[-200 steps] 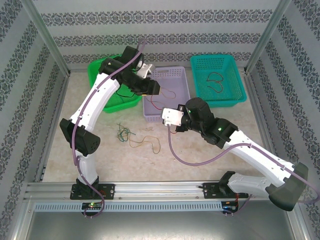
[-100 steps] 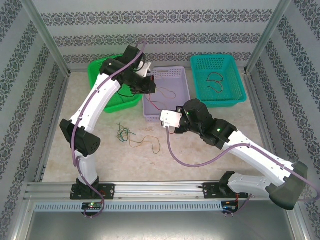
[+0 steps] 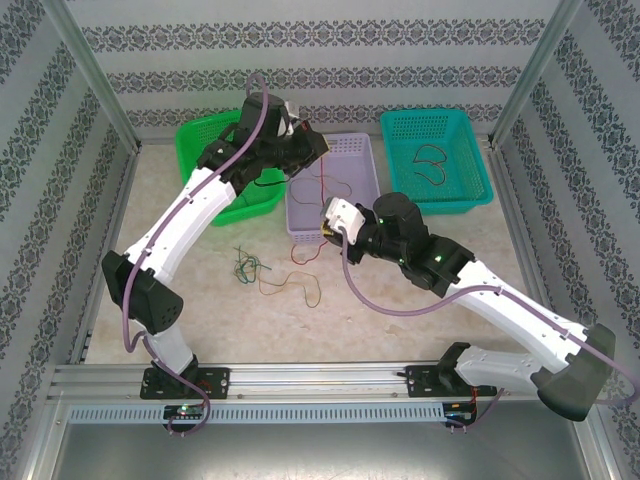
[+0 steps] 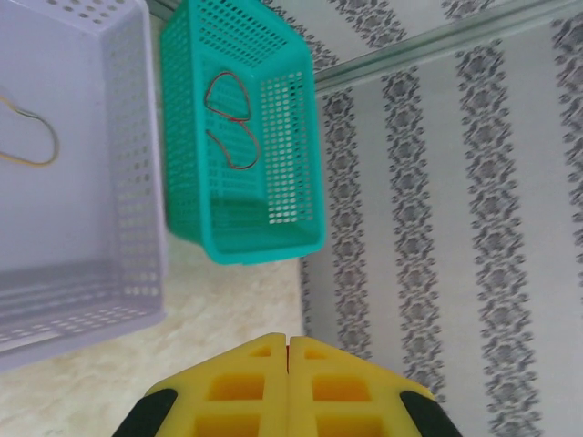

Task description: Untangle the cables

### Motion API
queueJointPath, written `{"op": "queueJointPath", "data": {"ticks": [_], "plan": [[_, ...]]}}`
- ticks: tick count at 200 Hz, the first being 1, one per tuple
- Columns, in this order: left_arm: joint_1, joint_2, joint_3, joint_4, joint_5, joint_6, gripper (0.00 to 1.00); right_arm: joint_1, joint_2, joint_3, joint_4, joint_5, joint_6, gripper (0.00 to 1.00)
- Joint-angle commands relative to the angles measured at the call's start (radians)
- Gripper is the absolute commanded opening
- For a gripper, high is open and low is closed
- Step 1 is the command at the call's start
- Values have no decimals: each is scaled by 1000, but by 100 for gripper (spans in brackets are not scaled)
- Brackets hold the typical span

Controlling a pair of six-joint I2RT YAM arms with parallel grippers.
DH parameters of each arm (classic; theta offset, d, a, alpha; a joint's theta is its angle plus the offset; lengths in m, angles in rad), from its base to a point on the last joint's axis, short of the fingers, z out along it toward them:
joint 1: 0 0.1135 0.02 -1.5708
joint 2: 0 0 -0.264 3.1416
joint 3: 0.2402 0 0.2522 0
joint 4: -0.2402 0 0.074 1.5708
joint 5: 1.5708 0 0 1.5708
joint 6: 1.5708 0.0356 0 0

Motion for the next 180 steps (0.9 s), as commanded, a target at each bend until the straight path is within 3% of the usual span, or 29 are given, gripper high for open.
{"op": "queueJointPath", "data": {"ticks": [1, 22, 42, 57, 75, 83, 86, 89, 120, 155, 180], "plan": [[40, 4, 1, 406, -126, -155, 0, 15, -4, -56, -124, -230, 125, 0], [41, 7, 3, 408, -100, -168, 1, -62, -46, -76, -72, -222, 206, 0], [41, -5, 6, 407, -78, -155, 32, -162, -75, -68, -65, -251, 265, 0], [42, -18, 17, 382, -73, -140, 61, -240, -96, -56, -73, -279, 288, 0], [46, -49, 40, 309, -114, -93, 81, -348, -123, -45, -76, -286, 322, 0], [47, -65, 58, 263, -143, -61, 85, -404, -135, -42, -71, -286, 343, 0], [47, -68, 66, 240, -155, -50, 95, -422, -137, -39, -70, -287, 349, 0], [47, -72, 75, 222, -165, -38, 99, -443, -140, -39, -67, -287, 353, 0], [46, -103, 112, 80, -226, 77, 100, -593, -133, -12, -40, -146, 362, 0], [20, -145, -7, 55, -194, 114, 98, -688, -12, 77, 32, 68, 359, 0], [-19, -175, -129, 78, -172, 96, 98, -769, 109, 147, 93, 255, 554, 0]]}}
